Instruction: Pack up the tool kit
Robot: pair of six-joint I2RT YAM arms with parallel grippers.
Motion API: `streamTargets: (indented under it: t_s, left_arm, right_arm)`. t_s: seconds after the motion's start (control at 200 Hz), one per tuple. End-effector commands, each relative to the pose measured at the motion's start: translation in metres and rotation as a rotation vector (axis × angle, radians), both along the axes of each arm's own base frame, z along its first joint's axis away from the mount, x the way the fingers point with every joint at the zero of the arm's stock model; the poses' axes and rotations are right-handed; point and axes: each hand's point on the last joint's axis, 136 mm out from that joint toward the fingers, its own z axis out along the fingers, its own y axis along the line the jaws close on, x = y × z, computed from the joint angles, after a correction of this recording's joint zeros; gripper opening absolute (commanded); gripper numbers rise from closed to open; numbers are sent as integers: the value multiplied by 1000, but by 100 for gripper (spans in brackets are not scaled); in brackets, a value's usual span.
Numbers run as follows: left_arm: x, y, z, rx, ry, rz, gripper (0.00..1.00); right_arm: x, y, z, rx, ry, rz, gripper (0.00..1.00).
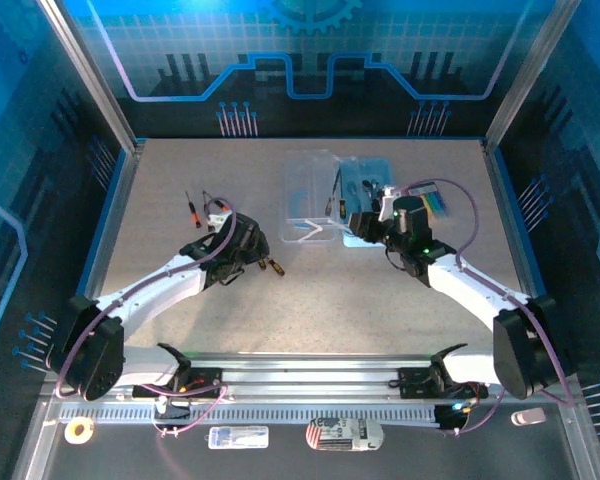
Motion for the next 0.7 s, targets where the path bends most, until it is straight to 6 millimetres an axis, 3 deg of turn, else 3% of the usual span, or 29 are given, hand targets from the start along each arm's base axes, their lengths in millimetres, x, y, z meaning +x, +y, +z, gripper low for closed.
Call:
streamTargets:
  t_s: [0.0, 0.125, 0.395, 0.495, 0.695]
  left_arm:
    - [-7, 4, 1, -18, 52, 19, 82]
    - [-11, 4, 3, -45, 59, 12, 77]
    - [-3, 1, 19, -59, 65, 6, 70]
    - [-1, -2, 10, -56, 108, 15, 66]
    - [17, -20, -12, -47, 214, -1, 59]
  right_arm:
    - [4, 16, 17, -37, -76, 48, 44]
    - [1, 24, 20, -54, -102, 86, 44]
    - [-2, 19, 34, -88, -123, 85, 45]
    - [-8, 21, 33, -76, -121, 105, 44]
    - [-23, 15, 10, -61, -132, 85, 41]
